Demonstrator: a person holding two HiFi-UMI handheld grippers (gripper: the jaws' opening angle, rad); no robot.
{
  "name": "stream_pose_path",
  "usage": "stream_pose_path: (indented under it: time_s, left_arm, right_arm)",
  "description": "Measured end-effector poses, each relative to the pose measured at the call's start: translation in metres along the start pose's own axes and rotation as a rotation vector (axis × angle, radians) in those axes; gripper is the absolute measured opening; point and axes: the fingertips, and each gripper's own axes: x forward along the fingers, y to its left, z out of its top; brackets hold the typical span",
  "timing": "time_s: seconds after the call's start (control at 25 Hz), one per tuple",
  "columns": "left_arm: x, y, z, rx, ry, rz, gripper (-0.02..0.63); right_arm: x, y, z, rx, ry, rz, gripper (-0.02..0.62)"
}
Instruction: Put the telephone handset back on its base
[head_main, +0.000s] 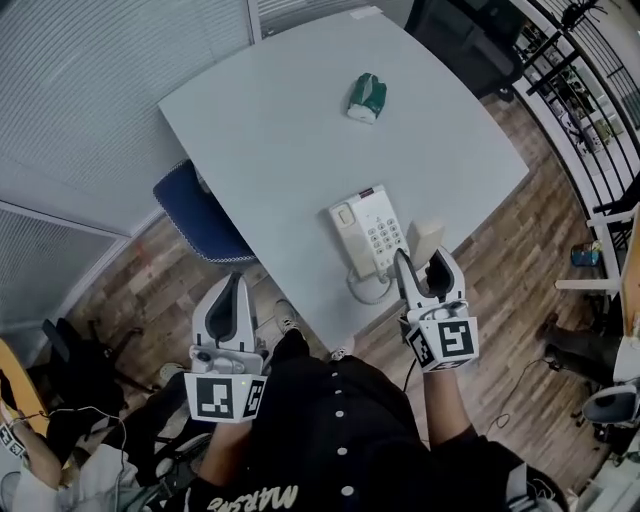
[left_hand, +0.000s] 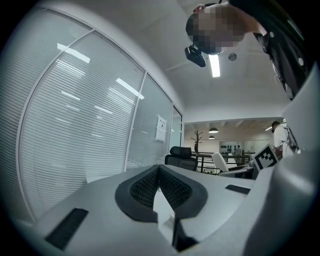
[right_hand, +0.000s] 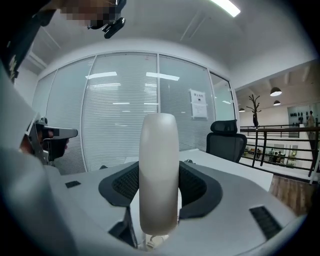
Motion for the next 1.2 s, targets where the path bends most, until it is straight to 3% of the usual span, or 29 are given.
stream_pose_path:
  time_s: [0.64,1.2]
  left_arm:
    - [-0.017,0.017,-0.021,-0.031,0.056,0.062,0.015]
    - [-0.017,0.025,-0.024,-0.042,0.067,0.083,0.015]
  right_arm:
    - [0.043,0.009,-0.089,-0.012,0.233,0.064,0.236]
    - [0.079,0.013,-0.145,-0.033,0.373,0.084,0.236]
